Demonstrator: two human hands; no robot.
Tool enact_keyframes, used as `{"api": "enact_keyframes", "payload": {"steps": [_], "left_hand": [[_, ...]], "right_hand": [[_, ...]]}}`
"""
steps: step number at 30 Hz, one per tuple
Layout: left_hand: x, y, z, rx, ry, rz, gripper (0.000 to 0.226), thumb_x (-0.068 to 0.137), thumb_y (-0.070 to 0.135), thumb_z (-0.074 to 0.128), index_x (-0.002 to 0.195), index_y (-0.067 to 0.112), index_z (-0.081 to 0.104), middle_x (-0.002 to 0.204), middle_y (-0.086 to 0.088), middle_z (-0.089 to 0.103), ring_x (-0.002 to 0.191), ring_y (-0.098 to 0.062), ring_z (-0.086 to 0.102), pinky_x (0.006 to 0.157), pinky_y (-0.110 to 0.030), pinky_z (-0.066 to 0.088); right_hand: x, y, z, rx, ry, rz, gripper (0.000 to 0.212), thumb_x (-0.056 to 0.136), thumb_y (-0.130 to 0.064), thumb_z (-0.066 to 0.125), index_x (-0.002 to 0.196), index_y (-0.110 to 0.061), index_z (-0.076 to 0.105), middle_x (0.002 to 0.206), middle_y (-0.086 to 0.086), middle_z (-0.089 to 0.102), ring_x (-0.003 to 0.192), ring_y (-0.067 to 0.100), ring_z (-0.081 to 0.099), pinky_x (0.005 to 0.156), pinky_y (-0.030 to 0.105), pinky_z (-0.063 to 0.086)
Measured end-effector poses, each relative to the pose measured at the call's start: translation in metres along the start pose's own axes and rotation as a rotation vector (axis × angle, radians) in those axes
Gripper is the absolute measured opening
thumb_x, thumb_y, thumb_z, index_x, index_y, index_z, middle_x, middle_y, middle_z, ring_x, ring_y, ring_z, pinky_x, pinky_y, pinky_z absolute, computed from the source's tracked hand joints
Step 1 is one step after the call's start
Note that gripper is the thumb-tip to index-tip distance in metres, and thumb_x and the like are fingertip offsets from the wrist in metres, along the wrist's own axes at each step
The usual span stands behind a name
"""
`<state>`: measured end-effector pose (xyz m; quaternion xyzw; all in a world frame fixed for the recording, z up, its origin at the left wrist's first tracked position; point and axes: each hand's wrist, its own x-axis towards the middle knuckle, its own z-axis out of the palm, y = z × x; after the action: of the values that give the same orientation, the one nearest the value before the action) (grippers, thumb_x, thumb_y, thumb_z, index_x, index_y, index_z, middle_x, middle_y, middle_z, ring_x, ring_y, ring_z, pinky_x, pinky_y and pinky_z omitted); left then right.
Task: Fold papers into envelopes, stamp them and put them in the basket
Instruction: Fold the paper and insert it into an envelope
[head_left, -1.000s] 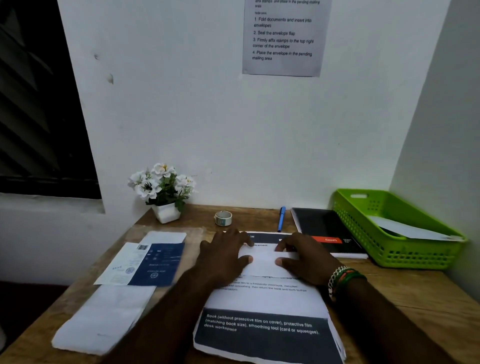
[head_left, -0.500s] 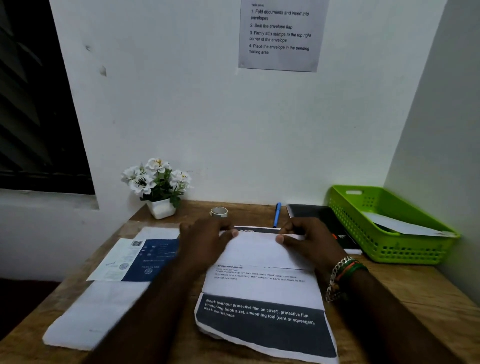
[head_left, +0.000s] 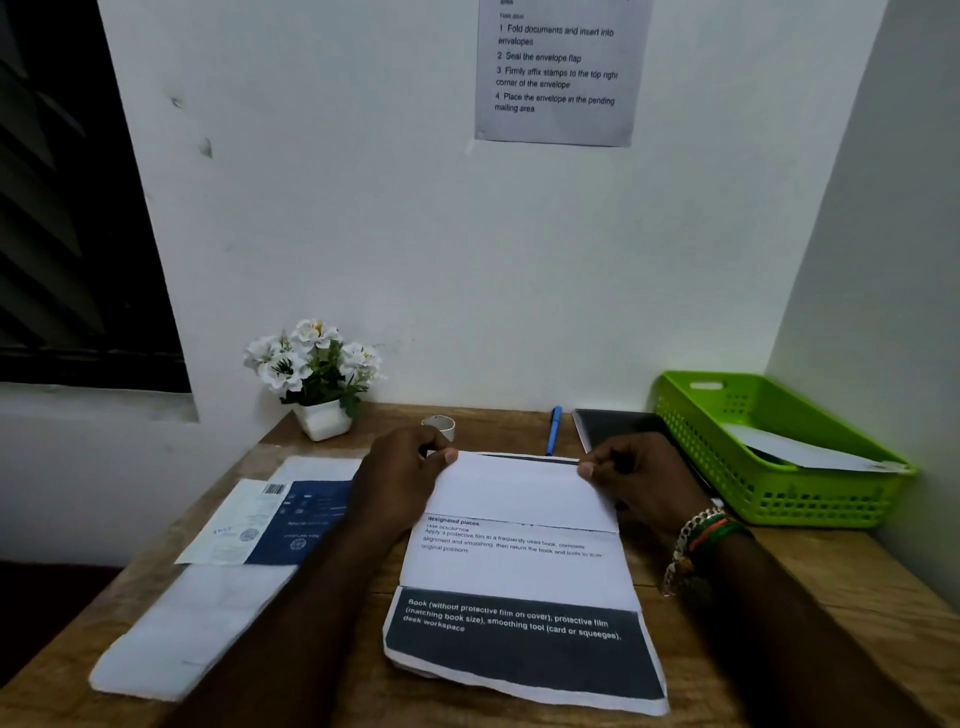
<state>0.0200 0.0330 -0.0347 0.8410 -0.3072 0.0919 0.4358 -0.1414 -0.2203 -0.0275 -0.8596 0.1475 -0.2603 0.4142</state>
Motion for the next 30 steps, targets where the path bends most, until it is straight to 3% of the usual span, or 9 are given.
{"api": "enact_keyframes", "payload": {"steps": [3, 7, 14, 16, 18, 20, 24, 27, 30], "left_hand": [[0.002, -0.005, 0.002, -0.020, 0.006, 0.020, 0.015, 0.094, 0.032, 0.072, 0.078, 0.035, 0.071, 0.089, 0.012, 0.072, 0.087, -0.011, 0.065, 0.083, -0.042, 0.056], [0.003, -0.006, 0.004, -0.081, 0.055, 0.050, 0.014, 0.092, 0.026, 0.073, 0.082, 0.036, 0.072, 0.093, 0.014, 0.073, 0.090, -0.011, 0.067, 0.084, -0.040, 0.056], [0.003, 0.003, 0.000, -0.190, 0.141, 0.148, 0.012, 0.093, 0.012, 0.072, 0.088, 0.022, 0.076, 0.082, 0.019, 0.069, 0.080, 0.007, 0.062, 0.071, -0.020, 0.044], [0.002, 0.007, -0.004, -0.230, 0.158, 0.171, 0.010, 0.093, 0.011, 0.072, 0.089, 0.019, 0.075, 0.081, 0.017, 0.070, 0.079, 0.007, 0.062, 0.069, -0.014, 0.043], [0.001, 0.011, -0.008, -0.279, 0.147, 0.179, 0.008, 0.093, 0.013, 0.073, 0.091, 0.020, 0.074, 0.083, 0.012, 0.073, 0.080, -0.002, 0.066, 0.069, -0.017, 0.048], [0.001, 0.014, -0.013, -0.321, 0.085, 0.177, 0.010, 0.089, 0.016, 0.078, 0.093, 0.024, 0.073, 0.088, 0.010, 0.074, 0.083, -0.010, 0.068, 0.070, -0.020, 0.051], [-0.004, 0.015, -0.016, -0.243, -0.098, 0.219, 0.036, 0.069, 0.021, 0.095, 0.096, 0.026, 0.072, 0.094, 0.012, 0.074, 0.089, -0.003, 0.067, 0.077, -0.016, 0.052], [-0.009, 0.017, -0.013, -0.150, -0.164, 0.215, 0.037, 0.068, 0.016, 0.094, 0.095, 0.028, 0.073, 0.094, 0.015, 0.073, 0.092, 0.000, 0.067, 0.081, -0.016, 0.052], [-0.008, 0.017, -0.012, -0.163, -0.083, 0.291, 0.030, 0.073, 0.003, 0.088, 0.087, 0.025, 0.073, 0.090, 0.014, 0.071, 0.089, -0.003, 0.065, 0.076, -0.009, 0.046]], "right_hand": [[0.001, 0.005, -0.009, 0.011, 0.021, 0.035, 0.010, 0.084, -0.010, 0.081, 0.075, -0.014, 0.078, 0.076, 0.017, 0.076, 0.066, 0.017, 0.066, 0.067, 0.044, 0.060], [-0.002, -0.005, -0.011, 0.096, 0.044, -0.001, 0.009, 0.085, -0.004, 0.078, 0.080, -0.011, 0.077, 0.077, 0.023, 0.074, 0.064, 0.017, 0.064, 0.061, 0.035, 0.055], [-0.006, -0.016, -0.010, 0.172, -0.033, -0.031, 0.010, 0.078, -0.009, 0.086, 0.084, -0.013, 0.079, 0.071, 0.008, 0.072, 0.067, 0.012, 0.061, 0.062, 0.033, 0.051], [-0.007, -0.022, -0.011, 0.222, 0.006, -0.075, 0.007, 0.079, -0.005, 0.084, 0.082, -0.008, 0.078, 0.076, 0.020, 0.074, 0.068, 0.017, 0.063, 0.063, 0.035, 0.050], [-0.006, -0.027, -0.013, 0.248, 0.076, -0.119, 0.008, 0.080, -0.005, 0.083, 0.083, -0.003, 0.077, 0.078, 0.026, 0.071, 0.066, 0.018, 0.060, 0.058, 0.033, 0.048], [-0.004, -0.026, -0.013, 0.213, 0.137, -0.158, 0.009, 0.080, -0.007, 0.084, 0.083, -0.005, 0.075, 0.072, 0.015, 0.071, 0.062, 0.010, 0.057, 0.054, 0.025, 0.046], [-0.004, -0.022, -0.008, 0.026, 0.164, -0.208, 0.011, 0.078, -0.012, 0.086, 0.081, -0.013, 0.075, 0.075, -0.003, 0.072, 0.060, -0.002, 0.056, 0.056, 0.015, 0.045], [-0.004, -0.018, -0.005, -0.122, 0.125, -0.213, 0.012, 0.077, -0.016, 0.086, 0.078, -0.017, 0.074, 0.074, -0.004, 0.072, 0.065, 0.004, 0.062, 0.060, 0.023, 0.050], [-0.006, -0.018, -0.005, -0.161, 0.060, -0.202, 0.016, 0.076, -0.016, 0.088, 0.080, -0.016, 0.072, 0.075, -0.001, 0.073, 0.072, 0.016, 0.069, 0.060, 0.029, 0.056]]}}
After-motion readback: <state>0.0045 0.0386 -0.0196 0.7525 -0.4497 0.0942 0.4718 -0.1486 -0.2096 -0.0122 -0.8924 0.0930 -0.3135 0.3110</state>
